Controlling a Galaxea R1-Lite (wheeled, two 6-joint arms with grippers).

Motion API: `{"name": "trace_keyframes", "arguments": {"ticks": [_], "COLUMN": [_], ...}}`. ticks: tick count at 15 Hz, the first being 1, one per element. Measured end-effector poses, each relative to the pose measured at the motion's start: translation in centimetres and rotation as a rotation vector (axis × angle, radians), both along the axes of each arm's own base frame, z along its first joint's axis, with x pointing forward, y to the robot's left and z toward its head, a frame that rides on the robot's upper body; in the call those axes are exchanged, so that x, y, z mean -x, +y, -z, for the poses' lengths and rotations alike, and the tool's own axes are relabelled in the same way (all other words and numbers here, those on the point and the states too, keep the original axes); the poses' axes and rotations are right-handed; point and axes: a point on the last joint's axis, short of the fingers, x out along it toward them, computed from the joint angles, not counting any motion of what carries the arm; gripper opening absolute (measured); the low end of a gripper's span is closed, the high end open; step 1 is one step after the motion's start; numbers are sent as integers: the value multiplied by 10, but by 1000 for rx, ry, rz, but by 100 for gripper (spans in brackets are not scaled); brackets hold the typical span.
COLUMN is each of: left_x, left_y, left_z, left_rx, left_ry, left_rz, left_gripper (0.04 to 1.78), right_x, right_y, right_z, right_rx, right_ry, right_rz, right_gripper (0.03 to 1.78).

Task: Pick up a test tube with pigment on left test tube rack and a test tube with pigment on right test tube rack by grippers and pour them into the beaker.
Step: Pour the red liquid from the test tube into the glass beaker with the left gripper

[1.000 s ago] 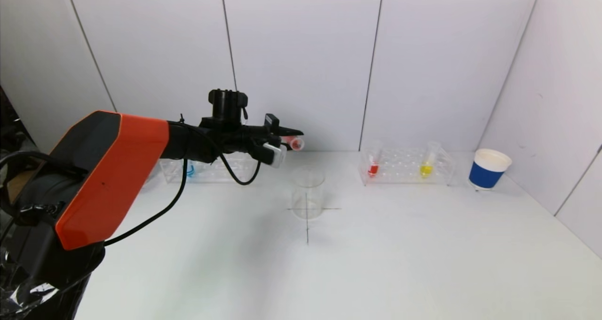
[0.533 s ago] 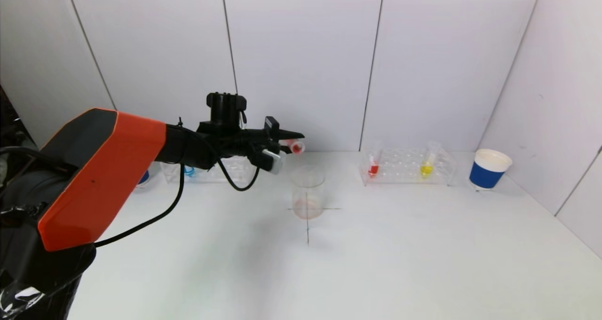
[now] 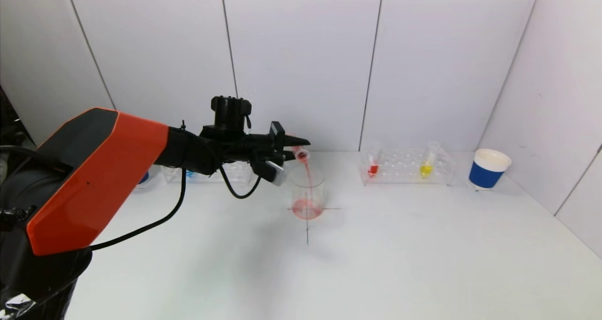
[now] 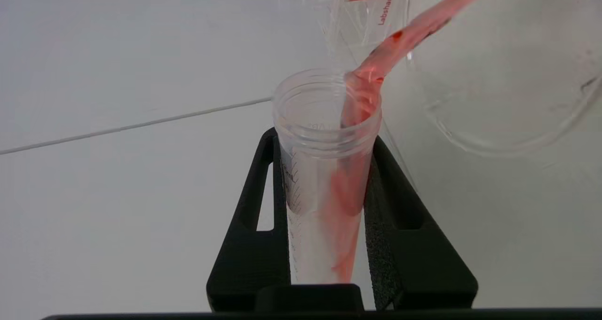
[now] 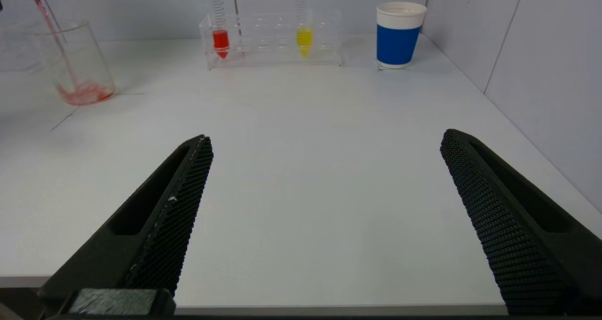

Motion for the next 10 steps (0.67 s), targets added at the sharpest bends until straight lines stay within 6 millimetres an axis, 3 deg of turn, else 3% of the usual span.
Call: {"name": "trace_keyframes", "arguments": {"ticks": [10], "left_x": [-1], "left_y": [-1], "left_z": [4], "left_rx": [-32], "left_ry": [-67], "left_rz": [11], "left_gripper": [46], "right_x": [0], "right_y": [0], "right_z": [0], "right_rx": [0], "right_ry": [0], "right_rz": [0], "right_gripper": [176]}}
